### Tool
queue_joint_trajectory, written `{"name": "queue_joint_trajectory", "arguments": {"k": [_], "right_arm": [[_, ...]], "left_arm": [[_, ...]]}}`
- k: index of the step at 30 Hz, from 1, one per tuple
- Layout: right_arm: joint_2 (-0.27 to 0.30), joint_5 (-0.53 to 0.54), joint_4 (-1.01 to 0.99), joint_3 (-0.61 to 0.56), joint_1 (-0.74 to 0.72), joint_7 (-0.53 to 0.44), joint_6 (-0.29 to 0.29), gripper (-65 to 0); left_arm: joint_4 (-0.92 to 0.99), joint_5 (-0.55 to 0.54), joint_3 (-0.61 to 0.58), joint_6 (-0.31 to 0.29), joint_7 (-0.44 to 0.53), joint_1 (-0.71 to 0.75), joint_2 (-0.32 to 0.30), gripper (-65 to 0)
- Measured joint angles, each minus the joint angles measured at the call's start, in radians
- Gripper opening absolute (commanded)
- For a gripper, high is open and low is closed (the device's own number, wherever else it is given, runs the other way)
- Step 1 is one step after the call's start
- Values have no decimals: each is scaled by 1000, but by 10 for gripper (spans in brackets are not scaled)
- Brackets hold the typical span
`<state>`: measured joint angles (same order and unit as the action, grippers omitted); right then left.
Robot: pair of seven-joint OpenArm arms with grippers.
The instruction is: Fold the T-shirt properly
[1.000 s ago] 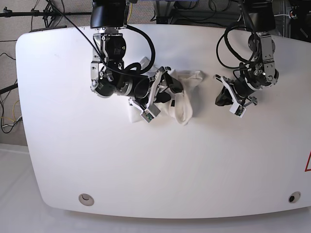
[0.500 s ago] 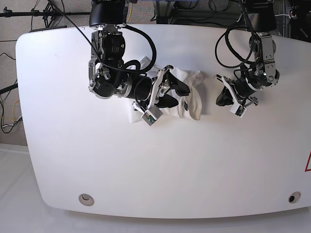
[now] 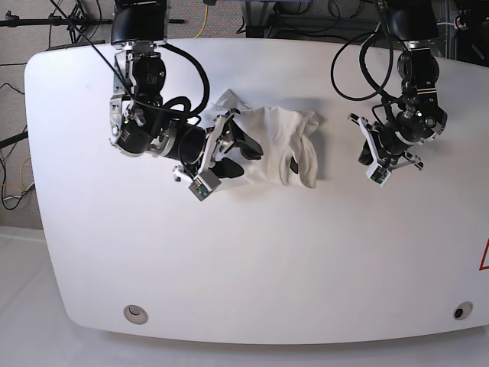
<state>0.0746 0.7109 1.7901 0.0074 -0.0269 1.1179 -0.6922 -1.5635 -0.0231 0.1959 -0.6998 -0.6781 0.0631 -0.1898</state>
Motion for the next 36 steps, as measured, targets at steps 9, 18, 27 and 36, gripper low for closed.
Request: {"name": "queue_joint_trajectory", "arguments": {"k": [9,18,27,36], "right_arm": [[64,0,27,0,0,-17,0,-330],[62,2,30,-3,29,-19,0,-330],[58,1,28,-8,36,-18,0,-330],[62,1,29,-3,40,-19,0,-330]], "left_arm": [[-242,-16,0,0,-61,-19,3,-650],[-261,-6,0,0,-85,-21,49,-650],[-295,-11,-60,0,-85,-39,135,-650],[-345,-18,-199,0,-86,-32,182,-650]]}}
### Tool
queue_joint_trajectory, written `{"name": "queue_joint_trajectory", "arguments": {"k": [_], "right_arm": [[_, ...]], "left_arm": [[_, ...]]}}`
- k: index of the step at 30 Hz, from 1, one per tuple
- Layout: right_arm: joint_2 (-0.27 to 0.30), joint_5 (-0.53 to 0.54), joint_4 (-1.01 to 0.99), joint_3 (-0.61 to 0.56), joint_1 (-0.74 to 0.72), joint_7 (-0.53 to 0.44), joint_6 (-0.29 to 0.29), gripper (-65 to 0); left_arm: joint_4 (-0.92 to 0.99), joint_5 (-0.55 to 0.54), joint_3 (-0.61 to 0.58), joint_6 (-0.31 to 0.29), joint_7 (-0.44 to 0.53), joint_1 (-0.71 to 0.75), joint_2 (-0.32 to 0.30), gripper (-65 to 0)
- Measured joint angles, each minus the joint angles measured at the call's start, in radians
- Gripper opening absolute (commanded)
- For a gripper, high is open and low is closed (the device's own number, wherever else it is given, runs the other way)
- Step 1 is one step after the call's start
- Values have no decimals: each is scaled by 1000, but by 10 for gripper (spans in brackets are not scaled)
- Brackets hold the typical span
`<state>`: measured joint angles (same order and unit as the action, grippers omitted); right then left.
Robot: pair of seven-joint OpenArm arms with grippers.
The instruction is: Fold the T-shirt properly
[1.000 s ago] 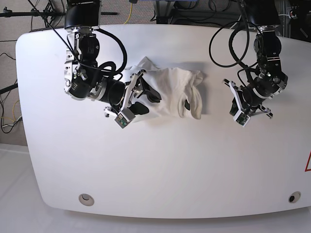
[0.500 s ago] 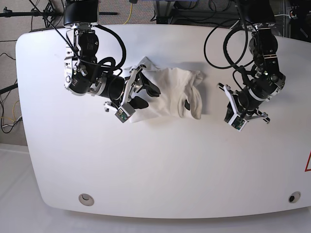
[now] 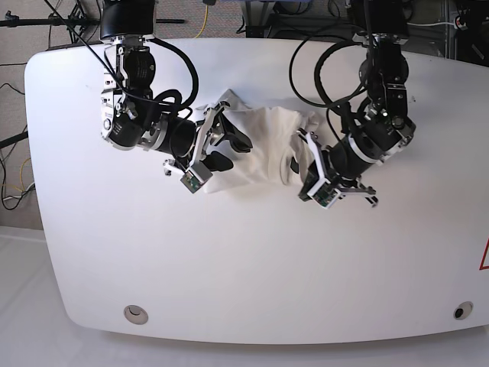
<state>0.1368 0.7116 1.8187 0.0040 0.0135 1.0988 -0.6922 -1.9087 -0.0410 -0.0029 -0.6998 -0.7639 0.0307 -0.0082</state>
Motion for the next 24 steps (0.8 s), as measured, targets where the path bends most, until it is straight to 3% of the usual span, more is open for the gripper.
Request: {"name": "queue_joint_trajectory", "arguments": {"k": [7,24], "right_arm": [[-2,-79,0,1,18,0,0,-330],[-8,-156,0,50,32,-7,0,-330]], "left_arm": [[1,8,-72,-1,-88,35,6,-650],[1,4,-71,3,-82,137,25,-650]]}}
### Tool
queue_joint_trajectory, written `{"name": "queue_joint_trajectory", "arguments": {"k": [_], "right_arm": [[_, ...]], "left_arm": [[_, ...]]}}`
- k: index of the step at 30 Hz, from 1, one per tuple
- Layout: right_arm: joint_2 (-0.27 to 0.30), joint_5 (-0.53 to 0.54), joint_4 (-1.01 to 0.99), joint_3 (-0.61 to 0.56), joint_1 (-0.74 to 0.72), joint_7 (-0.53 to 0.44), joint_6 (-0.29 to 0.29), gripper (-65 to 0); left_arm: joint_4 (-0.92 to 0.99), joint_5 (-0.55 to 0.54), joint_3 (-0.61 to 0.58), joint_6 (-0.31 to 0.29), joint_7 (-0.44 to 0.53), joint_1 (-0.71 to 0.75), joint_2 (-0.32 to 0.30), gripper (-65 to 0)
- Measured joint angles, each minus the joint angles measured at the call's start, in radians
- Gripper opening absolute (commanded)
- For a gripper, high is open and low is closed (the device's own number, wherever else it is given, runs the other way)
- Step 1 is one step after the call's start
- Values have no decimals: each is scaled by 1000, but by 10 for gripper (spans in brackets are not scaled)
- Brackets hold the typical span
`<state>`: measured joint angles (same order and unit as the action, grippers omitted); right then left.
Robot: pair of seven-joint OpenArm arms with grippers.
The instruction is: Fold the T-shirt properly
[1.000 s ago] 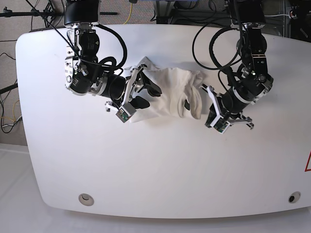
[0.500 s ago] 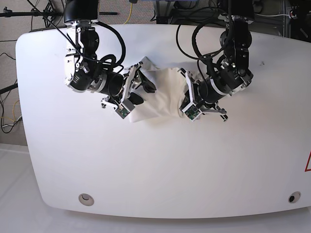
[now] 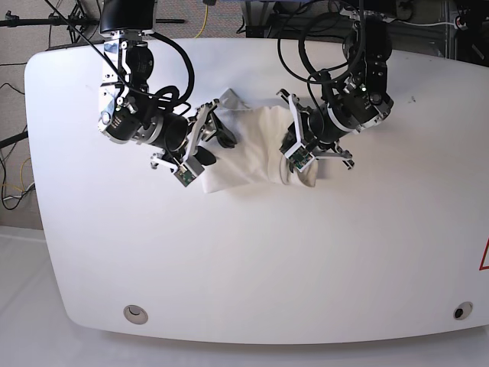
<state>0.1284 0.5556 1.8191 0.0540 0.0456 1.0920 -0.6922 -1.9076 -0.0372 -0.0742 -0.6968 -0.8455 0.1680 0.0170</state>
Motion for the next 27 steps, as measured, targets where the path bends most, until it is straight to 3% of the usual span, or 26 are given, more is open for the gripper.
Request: {"name": "queue_joint_trajectory", "arguments": {"k": [8,27], "right_arm": [[2,-2,0,30,0,0,0,-330],[2,1,0,29,0,0,0,-330]], "left_arm": [[1,-1,14,-1,1,21,-9,-650],[3,3,145,-3,8,32,-143,-650]]}}
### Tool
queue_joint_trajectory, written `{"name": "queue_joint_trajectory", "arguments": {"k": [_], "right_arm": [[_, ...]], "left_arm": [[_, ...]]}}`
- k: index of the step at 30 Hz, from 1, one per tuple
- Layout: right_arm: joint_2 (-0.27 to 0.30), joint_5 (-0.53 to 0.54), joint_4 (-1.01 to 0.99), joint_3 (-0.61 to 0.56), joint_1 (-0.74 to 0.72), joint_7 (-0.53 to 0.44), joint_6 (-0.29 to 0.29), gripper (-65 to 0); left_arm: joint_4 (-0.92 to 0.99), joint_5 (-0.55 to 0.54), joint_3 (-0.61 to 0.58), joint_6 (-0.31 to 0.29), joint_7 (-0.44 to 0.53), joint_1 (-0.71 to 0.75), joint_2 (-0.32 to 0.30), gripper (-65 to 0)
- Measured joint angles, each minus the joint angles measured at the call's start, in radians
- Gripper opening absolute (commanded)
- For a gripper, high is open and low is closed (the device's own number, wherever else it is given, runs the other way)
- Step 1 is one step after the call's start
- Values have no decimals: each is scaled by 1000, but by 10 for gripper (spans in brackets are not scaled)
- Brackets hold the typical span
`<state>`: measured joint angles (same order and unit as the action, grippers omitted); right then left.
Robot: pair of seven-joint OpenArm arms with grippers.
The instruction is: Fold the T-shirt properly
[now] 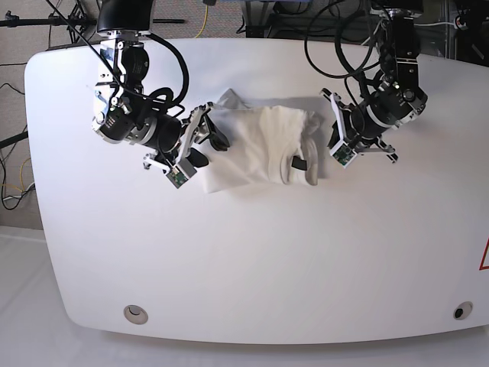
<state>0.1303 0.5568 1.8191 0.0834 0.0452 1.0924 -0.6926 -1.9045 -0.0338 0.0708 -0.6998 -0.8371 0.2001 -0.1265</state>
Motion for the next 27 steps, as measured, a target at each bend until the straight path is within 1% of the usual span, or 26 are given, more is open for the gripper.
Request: {"name": "queue_joint_trajectory", "arguments": {"k": [3,10,14,18,20,23,27], "right_arm": [[0,0,0,0,0,0,0,-330],[0,0,0,0,0,0,0,-330],[-1,2,0,0,0,0,0,-330],[0,8,1,0,0,0,0,-330],[0,7,1,0,0,0,0,-330],[0,7,1,0,1,0,0,-330],[-3,8,1,-2,1,0,0,-330]], "left_arm": [[1,4,15,3,21,3,-2,-650],[0,-4,11,2,23,4,5,-650],[0,0,15,2,22,-13,39,-650],[0,-5,8,0,-10,-64,74,-650],[0,-18,3,-5,-35,-92,80,-650],[-2,-5,-5,2,-66,-138,90,-650],[-3,-3,-8,3,-64,-181,102,-650]]}}
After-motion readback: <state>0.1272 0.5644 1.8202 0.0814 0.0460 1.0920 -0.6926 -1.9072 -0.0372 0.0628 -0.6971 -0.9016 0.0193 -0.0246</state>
